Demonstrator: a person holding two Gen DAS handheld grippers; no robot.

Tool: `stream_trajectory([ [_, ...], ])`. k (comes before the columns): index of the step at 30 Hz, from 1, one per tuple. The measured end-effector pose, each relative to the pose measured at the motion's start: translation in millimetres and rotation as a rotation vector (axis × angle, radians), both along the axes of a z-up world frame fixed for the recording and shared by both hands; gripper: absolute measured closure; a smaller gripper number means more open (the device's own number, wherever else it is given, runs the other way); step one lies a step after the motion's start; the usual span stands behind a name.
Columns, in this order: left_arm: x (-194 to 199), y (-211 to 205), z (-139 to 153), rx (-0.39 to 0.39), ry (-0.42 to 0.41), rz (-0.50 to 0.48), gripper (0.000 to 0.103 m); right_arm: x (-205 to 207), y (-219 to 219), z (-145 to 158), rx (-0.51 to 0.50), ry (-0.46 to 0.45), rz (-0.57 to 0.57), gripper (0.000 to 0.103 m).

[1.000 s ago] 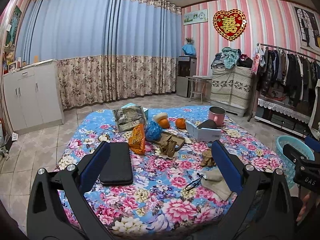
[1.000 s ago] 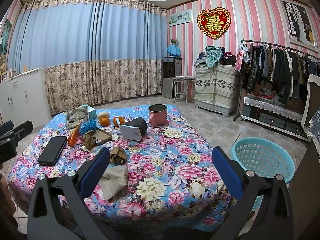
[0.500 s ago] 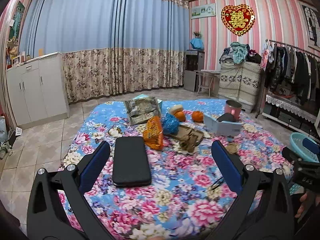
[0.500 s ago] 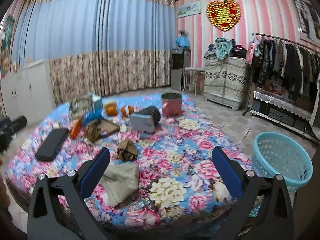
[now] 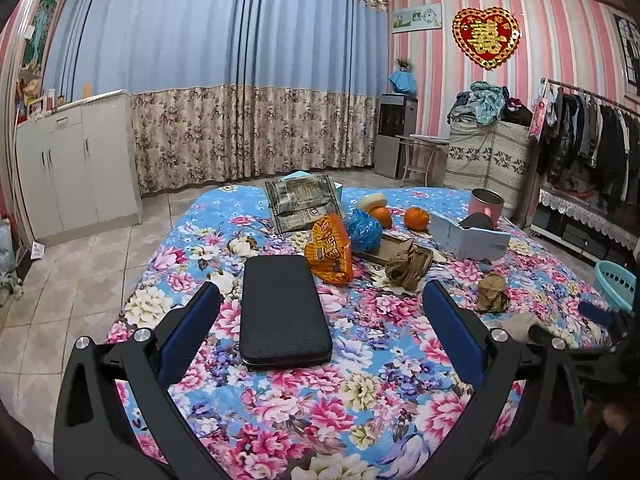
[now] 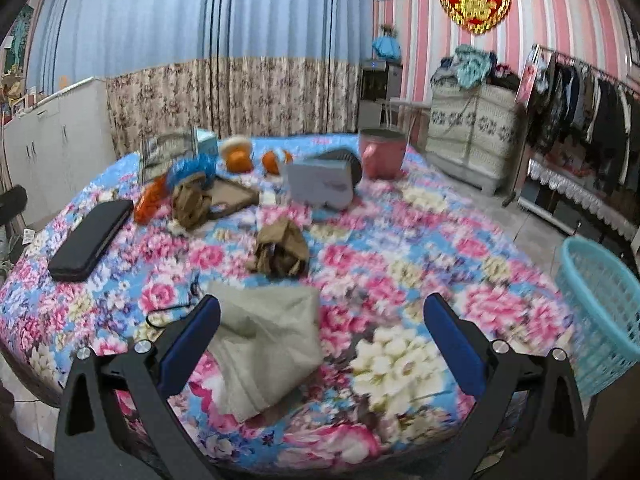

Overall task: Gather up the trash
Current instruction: 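Reach the right gripper to the beige cloth and grasp it, then carry the beige cloth with the right gripper over the blue basket while the left gripper grasps brown paper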

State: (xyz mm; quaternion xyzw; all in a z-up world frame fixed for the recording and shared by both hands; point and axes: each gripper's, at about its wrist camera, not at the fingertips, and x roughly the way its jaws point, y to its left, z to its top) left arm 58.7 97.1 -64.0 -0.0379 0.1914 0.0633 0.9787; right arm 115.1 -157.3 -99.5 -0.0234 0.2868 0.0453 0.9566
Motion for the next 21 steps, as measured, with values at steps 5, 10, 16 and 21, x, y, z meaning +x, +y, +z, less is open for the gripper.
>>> stream_trajectory([
  [5,7,1,-9,-0.002,0.012,0.016,0.005,7,4,-15,-0.001,0.057,0.011,0.005],
  [10,16,-1,-17,-0.016,0.044,0.014,0.005,10,10,-21,0.022,0.089,0.079,0.039],
  [16,25,-14,-18,-0.009,0.087,-0.008,0.005,10,0,-14,0.117,0.096,0.120,0.068],
  [21,38,-37,-15,-0.028,0.107,-0.058,0.005,9,-28,0,0.205,0.087,0.090,0.078],
])
